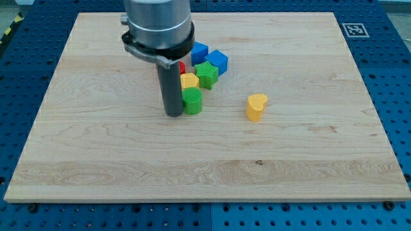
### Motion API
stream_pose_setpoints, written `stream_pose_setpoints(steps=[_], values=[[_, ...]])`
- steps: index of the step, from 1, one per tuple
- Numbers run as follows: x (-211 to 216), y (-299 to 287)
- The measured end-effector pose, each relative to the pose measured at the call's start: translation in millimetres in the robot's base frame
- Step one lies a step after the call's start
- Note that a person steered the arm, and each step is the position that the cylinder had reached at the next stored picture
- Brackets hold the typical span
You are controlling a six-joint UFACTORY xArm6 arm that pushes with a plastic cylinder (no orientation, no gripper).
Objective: Slide yellow heart to the center left
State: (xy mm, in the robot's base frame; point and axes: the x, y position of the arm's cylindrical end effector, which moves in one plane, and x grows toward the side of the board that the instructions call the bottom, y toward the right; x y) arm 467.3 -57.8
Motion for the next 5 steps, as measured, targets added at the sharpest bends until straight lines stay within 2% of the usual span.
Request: stream_pose_setpoints(steps=[2, 3, 4, 5], values=[[-34.9, 11.2], [-26.9, 0.7], [3.4, 0.5], [8.0, 39.5]])
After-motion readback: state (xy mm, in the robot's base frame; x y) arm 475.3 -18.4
